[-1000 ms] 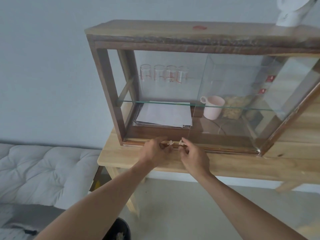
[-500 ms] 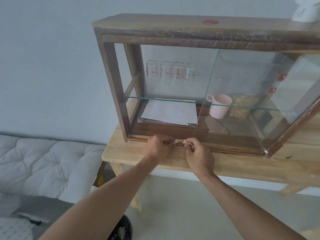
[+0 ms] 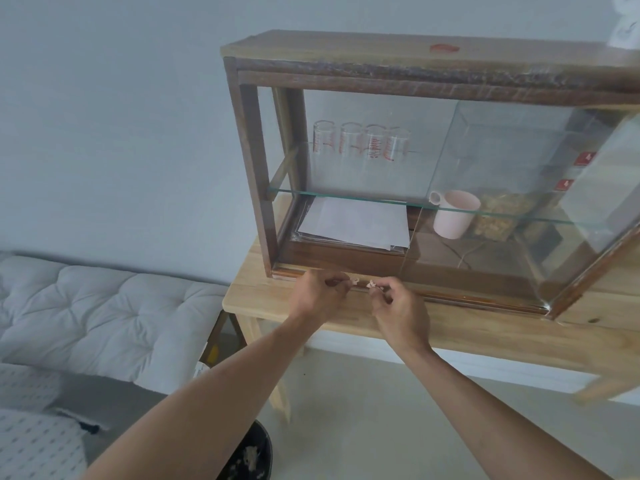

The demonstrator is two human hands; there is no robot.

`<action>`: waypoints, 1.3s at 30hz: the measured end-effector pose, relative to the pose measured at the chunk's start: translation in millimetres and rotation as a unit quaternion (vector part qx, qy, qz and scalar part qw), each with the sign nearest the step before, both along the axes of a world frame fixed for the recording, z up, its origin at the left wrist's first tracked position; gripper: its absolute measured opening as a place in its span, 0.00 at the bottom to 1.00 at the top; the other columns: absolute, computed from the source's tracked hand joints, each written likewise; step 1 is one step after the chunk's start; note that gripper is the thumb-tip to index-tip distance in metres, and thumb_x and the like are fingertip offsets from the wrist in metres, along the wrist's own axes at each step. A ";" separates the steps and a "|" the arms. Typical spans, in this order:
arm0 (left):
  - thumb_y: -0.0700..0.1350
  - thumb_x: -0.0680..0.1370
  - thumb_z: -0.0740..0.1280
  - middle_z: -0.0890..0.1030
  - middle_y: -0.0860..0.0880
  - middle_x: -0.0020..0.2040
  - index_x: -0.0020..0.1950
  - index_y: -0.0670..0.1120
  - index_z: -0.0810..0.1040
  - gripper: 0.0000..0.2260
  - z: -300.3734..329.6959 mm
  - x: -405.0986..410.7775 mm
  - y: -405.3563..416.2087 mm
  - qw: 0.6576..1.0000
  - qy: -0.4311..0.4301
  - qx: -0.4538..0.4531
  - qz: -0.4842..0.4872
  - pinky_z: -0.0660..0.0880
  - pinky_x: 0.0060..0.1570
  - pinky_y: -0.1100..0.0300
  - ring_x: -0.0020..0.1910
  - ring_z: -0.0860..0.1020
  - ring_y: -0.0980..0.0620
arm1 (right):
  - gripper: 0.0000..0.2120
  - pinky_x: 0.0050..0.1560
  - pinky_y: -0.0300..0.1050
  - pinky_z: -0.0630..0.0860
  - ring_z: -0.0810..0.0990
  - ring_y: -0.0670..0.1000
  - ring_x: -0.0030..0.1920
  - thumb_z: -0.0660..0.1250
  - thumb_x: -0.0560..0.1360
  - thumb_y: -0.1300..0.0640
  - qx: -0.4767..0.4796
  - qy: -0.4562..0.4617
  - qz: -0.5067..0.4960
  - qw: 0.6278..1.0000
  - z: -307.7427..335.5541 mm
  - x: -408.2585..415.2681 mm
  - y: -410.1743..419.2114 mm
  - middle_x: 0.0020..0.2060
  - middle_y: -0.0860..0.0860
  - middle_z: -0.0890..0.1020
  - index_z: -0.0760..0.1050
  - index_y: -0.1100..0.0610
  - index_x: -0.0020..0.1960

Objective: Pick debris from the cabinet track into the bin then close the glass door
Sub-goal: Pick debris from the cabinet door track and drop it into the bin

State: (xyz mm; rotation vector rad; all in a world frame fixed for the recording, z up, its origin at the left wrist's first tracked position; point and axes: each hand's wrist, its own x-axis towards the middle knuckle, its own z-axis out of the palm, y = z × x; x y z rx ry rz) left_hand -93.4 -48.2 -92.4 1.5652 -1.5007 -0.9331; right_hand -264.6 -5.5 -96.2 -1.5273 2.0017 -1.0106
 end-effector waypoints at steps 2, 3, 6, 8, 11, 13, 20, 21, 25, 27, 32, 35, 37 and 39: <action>0.50 0.77 0.79 0.88 0.53 0.36 0.49 0.53 0.91 0.04 -1.4 12.6 7.0 1.000 0.002 -0.002 0.008 0.78 0.39 0.59 0.35 0.84 0.56 | 0.07 0.43 0.49 0.77 0.85 0.52 0.42 0.68 0.81 0.46 -0.006 -0.011 0.013 1.000 0.5 10.5 3.1 0.41 0.44 0.88 0.83 0.45 0.54; 0.51 0.77 0.78 0.88 0.54 0.35 0.49 0.54 0.91 0.04 -2.0 20.2 11.2 1.000 -0.002 -0.004 0.015 0.79 0.39 0.59 0.34 0.84 0.57 | 0.07 0.43 0.49 0.78 0.85 0.52 0.42 0.68 0.81 0.46 -0.009 -0.015 0.021 1.000 0.5 17.1 5.4 0.42 0.45 0.89 0.83 0.45 0.55; 0.54 0.76 0.77 0.87 0.57 0.35 0.45 0.60 0.89 0.01 -4.0 44.8 25.3 0.999 -0.008 0.003 0.032 0.82 0.41 0.57 0.34 0.84 0.58 | 0.07 0.40 0.48 0.77 0.85 0.53 0.40 0.69 0.81 0.46 -0.013 -0.021 0.044 0.999 0.1 38.9 13.1 0.40 0.46 0.89 0.83 0.45 0.54; 0.55 0.76 0.77 0.87 0.59 0.34 0.41 0.63 0.86 0.05 -5.9 63.6 36.0 0.999 -0.012 0.005 0.048 0.82 0.38 0.57 0.32 0.83 0.60 | 0.06 0.36 0.45 0.74 0.84 0.52 0.37 0.69 0.81 0.46 -0.013 -0.020 0.065 0.998 -0.7 55.3 18.3 0.38 0.46 0.88 0.83 0.45 0.54; 0.57 0.77 0.76 0.87 0.60 0.35 0.43 0.64 0.86 0.03 -9.0 93.8 53.1 0.997 -0.023 0.017 0.074 0.75 0.35 0.60 0.28 0.79 0.64 | 0.06 0.35 0.43 0.73 0.85 0.50 0.37 0.69 0.81 0.47 -0.005 -0.024 0.094 0.995 -1.7 81.3 26.4 0.39 0.46 0.89 0.84 0.45 0.54; 0.59 0.77 0.75 0.87 0.60 0.35 0.48 0.61 0.88 0.04 -10.3 115.4 65.8 0.995 -0.026 0.030 0.095 0.73 0.35 0.61 0.29 0.79 0.64 | 0.06 0.36 0.42 0.73 0.87 0.50 0.39 0.69 0.82 0.47 0.000 -0.020 0.116 0.993 -2.2 99.5 31.7 0.41 0.47 0.90 0.84 0.45 0.54; 0.59 0.75 0.76 0.87 0.59 0.34 0.42 0.64 0.87 0.02 -22.2 188.2 117.3 0.984 -0.010 0.045 0.174 0.81 0.39 0.55 0.31 0.81 0.62 | 0.08 0.46 0.51 0.81 0.86 0.54 0.45 0.68 0.82 0.45 0.026 -0.024 0.188 0.982 -7.5 165.9 51.7 0.43 0.47 0.89 0.83 0.46 0.54; 0.60 0.75 0.76 0.87 0.60 0.34 0.42 0.64 0.87 0.03 -25.2 196.6 125.9 0.982 -0.010 0.048 0.183 0.80 0.37 0.56 0.30 0.80 0.63 | 0.08 0.46 0.51 0.81 0.86 0.54 0.45 0.67 0.82 0.44 0.031 -0.022 0.198 0.980 -9.9 175.8 55.1 0.43 0.46 0.89 0.83 0.46 0.54; 0.62 0.74 0.77 0.85 0.64 0.33 0.36 0.70 0.84 0.07 -40.0 227.4 161.1 0.971 -0.017 0.062 0.230 0.73 0.35 0.64 0.30 0.80 0.66 | 0.09 0.49 0.52 0.82 0.86 0.54 0.46 0.66 0.83 0.44 0.069 -0.002 0.246 0.967 -28.7 218.0 68.1 0.42 0.47 0.89 0.83 0.45 0.56; 0.63 0.72 0.76 0.84 0.64 0.33 0.35 0.73 0.83 0.07 -50.6 242.3 178.5 0.964 -0.016 0.082 0.254 0.74 0.36 0.63 0.31 0.79 0.65 | 0.08 0.50 0.53 0.81 0.86 0.55 0.48 0.68 0.82 0.45 0.082 0.001 0.259 0.962 -43.1 237.7 75.6 0.43 0.47 0.89 0.83 0.45 0.55; 0.59 0.74 0.76 0.86 0.62 0.36 0.47 0.62 0.90 0.05 -96.5 279.6 219.5 0.940 -0.020 0.143 0.308 0.79 0.40 0.59 0.37 0.83 0.59 | 0.07 0.47 0.51 0.81 0.86 0.56 0.46 0.68 0.81 0.46 0.127 0.018 0.294 0.947 -98.0 272.5 98.5 0.42 0.46 0.89 0.84 0.47 0.55; 0.59 0.76 0.76 0.85 0.62 0.33 0.47 0.61 0.90 0.05 -134.9 296.3 243.2 0.932 -0.020 0.171 0.320 0.74 0.37 0.62 0.31 0.78 0.63 | 0.07 0.46 0.51 0.80 0.86 0.56 0.46 0.68 0.81 0.47 0.165 0.031 0.316 0.934 -135.5 284.5 113.7 0.41 0.45 0.88 0.83 0.46 0.54; 0.59 0.77 0.75 0.85 0.61 0.33 0.46 0.60 0.89 0.05 -162.8 302.1 255.4 0.925 -0.019 0.197 0.325 0.74 0.37 0.62 0.31 0.79 0.64 | 0.07 0.48 0.51 0.80 0.86 0.56 0.47 0.67 0.81 0.46 0.185 0.044 0.324 0.927 -161.8 289.2 119.1 0.43 0.45 0.89 0.83 0.45 0.55; 0.59 0.77 0.75 0.85 0.62 0.33 0.45 0.61 0.89 0.04 -192.1 305.9 264.2 0.915 -0.022 0.226 0.334 0.76 0.39 0.62 0.33 0.81 0.64 | 0.08 0.51 0.52 0.82 0.87 0.55 0.47 0.67 0.82 0.45 0.204 0.055 0.337 0.917 -190.3 294.1 121.2 0.43 0.45 0.89 0.83 0.45 0.55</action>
